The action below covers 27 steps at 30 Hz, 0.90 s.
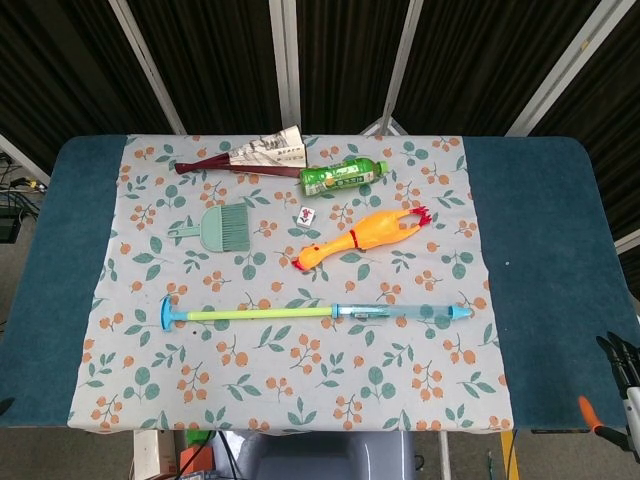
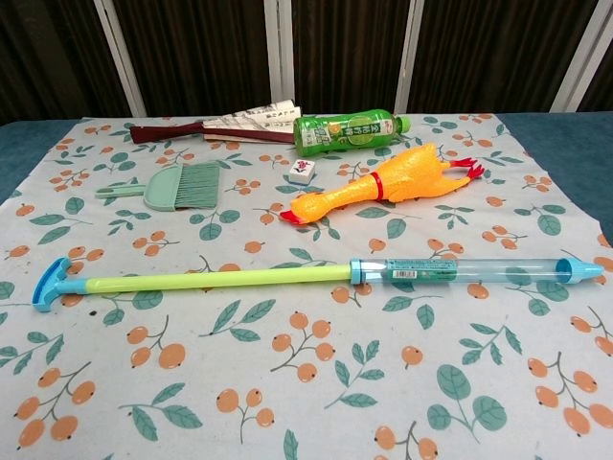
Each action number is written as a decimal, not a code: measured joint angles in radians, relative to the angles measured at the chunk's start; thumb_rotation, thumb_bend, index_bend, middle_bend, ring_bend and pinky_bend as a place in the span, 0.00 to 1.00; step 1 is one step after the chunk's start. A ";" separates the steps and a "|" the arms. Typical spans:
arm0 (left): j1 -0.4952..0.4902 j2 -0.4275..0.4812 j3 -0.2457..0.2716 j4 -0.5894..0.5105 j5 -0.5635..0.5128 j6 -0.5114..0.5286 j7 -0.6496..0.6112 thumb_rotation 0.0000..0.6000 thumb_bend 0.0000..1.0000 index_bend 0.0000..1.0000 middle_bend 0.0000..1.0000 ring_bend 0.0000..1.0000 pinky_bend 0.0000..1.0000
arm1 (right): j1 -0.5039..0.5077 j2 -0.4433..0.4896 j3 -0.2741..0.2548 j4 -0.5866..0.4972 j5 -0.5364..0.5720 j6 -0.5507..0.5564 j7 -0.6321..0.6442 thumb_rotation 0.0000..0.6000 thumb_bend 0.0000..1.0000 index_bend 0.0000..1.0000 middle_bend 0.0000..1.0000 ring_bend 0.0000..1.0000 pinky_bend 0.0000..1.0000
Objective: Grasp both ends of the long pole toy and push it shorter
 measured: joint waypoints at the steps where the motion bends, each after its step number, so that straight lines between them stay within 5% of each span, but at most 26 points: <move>1: 0.000 0.000 0.000 0.000 0.000 -0.001 0.003 1.00 0.15 0.00 0.00 0.00 0.00 | 0.000 0.000 0.000 -0.001 0.000 -0.001 0.001 1.00 0.40 0.00 0.00 0.00 0.00; 14: -0.018 0.015 -0.002 -0.034 -0.022 -0.050 0.043 1.00 0.15 0.00 0.00 0.00 0.00 | 0.013 0.001 -0.001 -0.009 0.007 -0.029 -0.020 1.00 0.40 0.00 0.00 0.00 0.00; 27: -0.175 0.066 -0.080 -0.293 -0.117 -0.259 0.229 1.00 0.26 0.29 0.08 0.00 0.02 | 0.026 0.002 -0.004 -0.024 0.019 -0.062 -0.032 1.00 0.40 0.00 0.00 0.00 0.00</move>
